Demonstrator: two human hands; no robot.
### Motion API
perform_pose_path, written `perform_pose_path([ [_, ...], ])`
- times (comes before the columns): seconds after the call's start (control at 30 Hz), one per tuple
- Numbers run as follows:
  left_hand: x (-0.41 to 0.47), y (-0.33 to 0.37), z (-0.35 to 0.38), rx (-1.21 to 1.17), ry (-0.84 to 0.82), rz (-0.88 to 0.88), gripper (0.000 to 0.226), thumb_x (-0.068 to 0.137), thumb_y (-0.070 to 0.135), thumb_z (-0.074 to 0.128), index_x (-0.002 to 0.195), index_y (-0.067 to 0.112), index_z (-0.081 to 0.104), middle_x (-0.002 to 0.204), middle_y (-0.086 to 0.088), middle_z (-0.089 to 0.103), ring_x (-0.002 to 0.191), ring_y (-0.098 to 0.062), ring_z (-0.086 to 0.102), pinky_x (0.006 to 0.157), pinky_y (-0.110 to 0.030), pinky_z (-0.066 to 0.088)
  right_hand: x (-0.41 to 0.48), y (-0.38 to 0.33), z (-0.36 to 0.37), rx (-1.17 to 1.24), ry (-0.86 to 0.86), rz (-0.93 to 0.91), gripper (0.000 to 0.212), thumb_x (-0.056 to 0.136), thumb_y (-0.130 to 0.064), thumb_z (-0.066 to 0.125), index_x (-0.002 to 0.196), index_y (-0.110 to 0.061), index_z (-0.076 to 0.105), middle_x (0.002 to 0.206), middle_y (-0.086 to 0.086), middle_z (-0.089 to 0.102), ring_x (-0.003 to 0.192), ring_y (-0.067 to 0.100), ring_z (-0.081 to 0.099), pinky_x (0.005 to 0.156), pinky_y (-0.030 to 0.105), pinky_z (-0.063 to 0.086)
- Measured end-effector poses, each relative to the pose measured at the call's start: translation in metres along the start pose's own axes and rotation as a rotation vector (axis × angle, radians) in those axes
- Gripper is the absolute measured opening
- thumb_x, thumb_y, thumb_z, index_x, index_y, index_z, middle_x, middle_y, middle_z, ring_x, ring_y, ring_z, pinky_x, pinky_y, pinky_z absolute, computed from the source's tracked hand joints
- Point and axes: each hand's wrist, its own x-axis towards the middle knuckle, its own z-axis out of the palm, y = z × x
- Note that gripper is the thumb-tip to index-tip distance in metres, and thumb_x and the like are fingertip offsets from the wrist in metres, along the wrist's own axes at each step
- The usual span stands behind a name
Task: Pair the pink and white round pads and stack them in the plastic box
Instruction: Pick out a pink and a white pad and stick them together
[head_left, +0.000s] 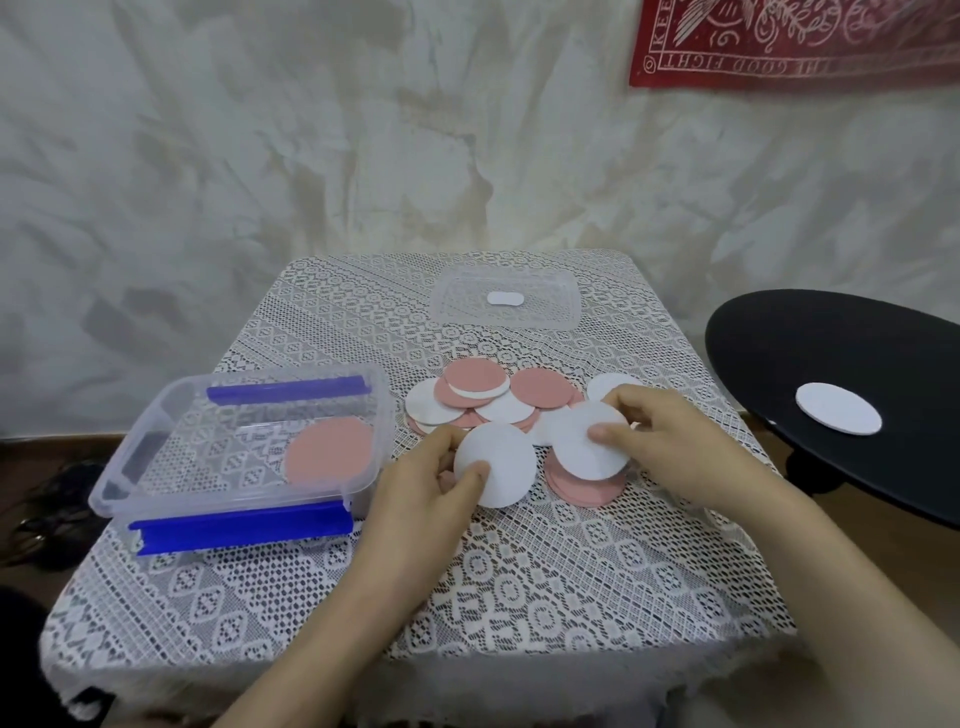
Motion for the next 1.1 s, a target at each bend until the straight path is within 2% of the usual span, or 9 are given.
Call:
perform_pose_path([
  [0.07, 0.001, -0.001, 0.000, -0.019, 0.008, -0.007, 0.013, 0.098, 0.023, 0.059, 0.104, 0.033, 0.065, 0.073, 0.024, 0.066, 0.065, 0.005, 0.059, 0.057, -0.014, 0.043, -0.002, -0.007, 0.001, 0.139, -0.023, -0.025, 0.011, 0.102, -0.015, 0.058, 0.099, -0.009, 0.067, 0.063, -0.012, 0.064, 0.054, 0.004, 0.056, 0.047, 0.020, 0.044],
  [0.13, 0.001, -0.001, 0.000, -0.016, 0.009, 0.000, 0.014, 0.100, 0.023, 0.055, 0.102, 0.032, 0.065, 0.064, 0.027, 0.062, 0.058, 0.004, 0.055, 0.054, -0.017, 0.043, -0.003, -0.010, 0.004, 0.217, -0.041, -0.036, 0.015, 0.103, -0.013, 0.055, 0.101, -0.003, 0.066, 0.053, -0.004, 0.052, 0.041, 0.006, 0.043, 0.042, 0.018, 0.036],
  [0.23, -0.001, 0.001, 0.001, -0.025, -0.010, 0.015, 0.016, 0.103, 0.021, 0.051, 0.101, 0.028, 0.065, 0.058, 0.017, 0.061, 0.049, 0.000, 0.050, 0.050, -0.021, 0.042, -0.006, -0.014, 0.016, 0.169, -0.089, -0.061, 0.015, 0.103, -0.018, 0.057, 0.100, -0.007, 0.068, 0.055, 0.005, 0.050, 0.043, 0.012, 0.047, 0.046, 0.021, 0.040],
  [0.37, -0.005, 0.005, 0.003, -0.102, -0.082, 0.001, 0.021, 0.106, 0.026, 0.044, 0.106, 0.031, 0.064, 0.061, -0.004, 0.063, 0.047, -0.011, 0.051, 0.048, -0.028, 0.044, -0.010, -0.020, 0.034, 0.188, -0.151, -0.071, 0.015, 0.103, -0.021, 0.058, 0.100, -0.029, 0.071, 0.053, 0.000, 0.054, 0.045, 0.017, 0.053, 0.047, 0.025, 0.047],
  [0.6, -0.005, 0.006, 0.006, -0.136, -0.105, -0.012, 0.013, 0.099, 0.016, 0.060, 0.104, 0.027, 0.064, 0.068, 0.002, 0.063, 0.053, -0.010, 0.058, 0.048, -0.034, 0.050, -0.012, -0.022, 0.042, 0.227, -0.176, -0.111, 0.017, 0.101, -0.018, 0.061, 0.094, -0.028, 0.072, 0.051, -0.007, 0.054, 0.048, 0.016, 0.054, 0.050, 0.033, 0.055],
  [0.73, -0.004, 0.004, 0.004, -0.072, -0.101, -0.004, 0.013, 0.100, 0.020, 0.056, 0.104, 0.030, 0.064, 0.062, 0.009, 0.059, 0.051, -0.007, 0.055, 0.052, -0.036, 0.050, -0.010, -0.015, 0.032, 0.102, -0.129, -0.108, 0.022, 0.100, -0.015, 0.060, 0.100, -0.031, 0.074, 0.059, -0.010, 0.063, 0.056, 0.009, 0.059, 0.055, 0.026, 0.051],
  [0.83, -0.003, 0.003, 0.001, -0.032, -0.089, -0.026, 0.013, 0.101, 0.022, 0.055, 0.108, 0.029, 0.063, 0.061, 0.011, 0.059, 0.049, -0.003, 0.053, 0.050, -0.026, 0.046, -0.009, -0.003, 0.016, -0.222, 0.005, -0.078, 0.021, 0.095, -0.031, 0.065, 0.113, -0.038, 0.072, 0.087, -0.018, 0.067, 0.076, 0.003, 0.059, 0.071, 0.027, 0.045],
  [0.97, -0.002, 0.004, 0.000, -0.009, -0.073, -0.033, 0.013, 0.101, 0.021, 0.055, 0.109, 0.028, 0.064, 0.070, 0.010, 0.060, 0.048, 0.001, 0.053, 0.050, -0.020, 0.043, -0.012, 0.000, 0.000, -0.457, -0.075, 0.009, 0.059, 0.084, -0.049, 0.074, 0.139, -0.037, 0.056, 0.100, -0.014, 0.054, 0.092, 0.007, 0.054, 0.085, 0.034, 0.046],
  [1.1, -0.003, 0.004, 0.001, -0.015, -0.068, -0.041, 0.015, 0.100, 0.022, 0.056, 0.112, 0.027, 0.064, 0.069, 0.011, 0.060, 0.049, 0.001, 0.053, 0.051, -0.020, 0.042, -0.013, -0.003, 0.002, -0.469, -0.101, 0.031, 0.063, 0.081, -0.051, 0.077, 0.138, -0.035, 0.057, 0.102, -0.016, 0.050, 0.093, 0.009, 0.054, 0.084, 0.033, 0.046],
])
